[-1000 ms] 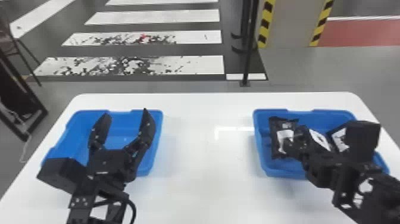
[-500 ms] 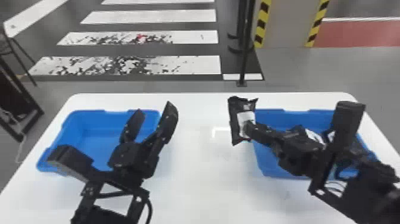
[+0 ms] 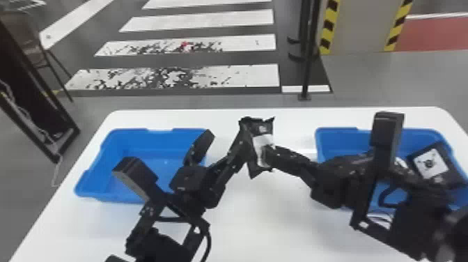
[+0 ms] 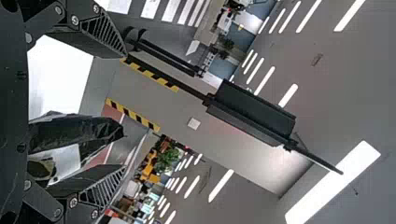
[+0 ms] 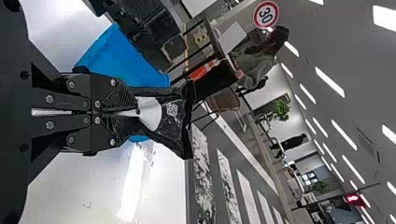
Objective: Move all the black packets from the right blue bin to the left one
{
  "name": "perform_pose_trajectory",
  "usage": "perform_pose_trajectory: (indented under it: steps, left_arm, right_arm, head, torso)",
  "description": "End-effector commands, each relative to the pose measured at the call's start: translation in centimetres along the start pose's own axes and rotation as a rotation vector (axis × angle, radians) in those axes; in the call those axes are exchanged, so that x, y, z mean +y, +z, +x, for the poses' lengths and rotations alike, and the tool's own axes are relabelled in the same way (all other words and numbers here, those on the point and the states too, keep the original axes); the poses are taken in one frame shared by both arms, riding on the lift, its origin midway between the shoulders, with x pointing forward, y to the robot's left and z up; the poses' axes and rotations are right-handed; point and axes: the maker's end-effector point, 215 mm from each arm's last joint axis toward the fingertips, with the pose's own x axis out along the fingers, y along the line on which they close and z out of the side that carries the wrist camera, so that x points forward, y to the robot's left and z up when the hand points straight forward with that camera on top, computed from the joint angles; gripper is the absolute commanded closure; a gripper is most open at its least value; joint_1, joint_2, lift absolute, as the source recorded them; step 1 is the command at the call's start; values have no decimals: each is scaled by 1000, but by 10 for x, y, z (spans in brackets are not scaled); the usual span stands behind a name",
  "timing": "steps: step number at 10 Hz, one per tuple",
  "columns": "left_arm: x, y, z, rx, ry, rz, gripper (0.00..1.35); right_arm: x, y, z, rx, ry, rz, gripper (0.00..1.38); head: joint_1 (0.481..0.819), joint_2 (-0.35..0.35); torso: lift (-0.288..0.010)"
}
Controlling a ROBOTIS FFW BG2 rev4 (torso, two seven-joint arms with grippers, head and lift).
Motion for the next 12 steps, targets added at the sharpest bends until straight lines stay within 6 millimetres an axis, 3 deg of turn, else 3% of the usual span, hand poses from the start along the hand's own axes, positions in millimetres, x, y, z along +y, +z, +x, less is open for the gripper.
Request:
perform_pose_trajectory:
  steps: [1, 5, 6, 7, 10, 12]
  left_arm:
    - [-1, -8, 1, 29, -8, 11, 220]
    - [3, -14, 3, 57, -9, 34, 269]
    - [9, -22, 2, 83, 17, 21, 705]
    - [8, -44, -2, 146, 31, -80, 1199]
    - [9, -40, -2, 131, 32, -48, 1207]
    - [23, -23, -4, 76, 65, -17, 1207]
  right_arm:
    - [14, 3, 4, -1, 33, -5, 1118]
    - [50, -16, 17, 39, 122, 14, 1118]
    - [51, -19, 17, 44, 125, 21, 1118]
    - [50, -18, 17, 44, 124, 17, 1118]
    - [42, -19, 19, 38, 112, 20, 1118]
    - [31, -22, 25, 32, 129, 42, 963]
  head:
    - [695, 141]
    - [695, 171]
    - [695, 188]
    - [695, 199]
    - [695, 190]
    - [695, 189]
  torso:
    - [-168]
    - [-168]
    - [-168]
    - [-168]
    - [-168]
    - [-168]
